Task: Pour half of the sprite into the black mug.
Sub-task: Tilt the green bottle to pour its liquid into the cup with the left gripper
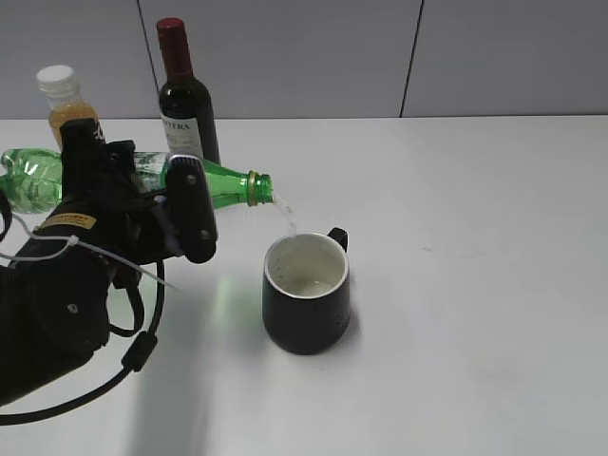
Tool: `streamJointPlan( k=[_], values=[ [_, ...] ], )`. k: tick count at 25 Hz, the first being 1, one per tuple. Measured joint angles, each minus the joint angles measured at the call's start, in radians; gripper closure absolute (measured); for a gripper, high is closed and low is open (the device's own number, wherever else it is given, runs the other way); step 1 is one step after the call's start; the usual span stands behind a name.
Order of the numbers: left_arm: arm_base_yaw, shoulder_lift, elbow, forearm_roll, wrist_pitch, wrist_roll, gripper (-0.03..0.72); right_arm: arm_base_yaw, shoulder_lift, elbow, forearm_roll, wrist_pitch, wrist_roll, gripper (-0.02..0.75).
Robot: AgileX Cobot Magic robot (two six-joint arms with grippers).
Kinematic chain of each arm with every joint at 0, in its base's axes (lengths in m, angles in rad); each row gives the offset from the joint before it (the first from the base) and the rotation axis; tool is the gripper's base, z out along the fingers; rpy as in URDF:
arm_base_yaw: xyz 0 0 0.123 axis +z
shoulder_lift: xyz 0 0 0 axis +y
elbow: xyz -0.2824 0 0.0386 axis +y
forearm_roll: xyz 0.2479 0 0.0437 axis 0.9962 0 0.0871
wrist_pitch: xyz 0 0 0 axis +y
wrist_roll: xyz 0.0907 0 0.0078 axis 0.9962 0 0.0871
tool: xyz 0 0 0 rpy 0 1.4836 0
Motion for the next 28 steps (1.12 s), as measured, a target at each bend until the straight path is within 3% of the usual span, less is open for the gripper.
streamJointPlan(
  k=[28],
  values=[
    [-0.007, 0.000, 0.000, 0.040, -0.081, 0.046, 0.230, 0.000, 0.000, 0.000, 0.000, 0.000, 0.000, 0.146]
  ],
)
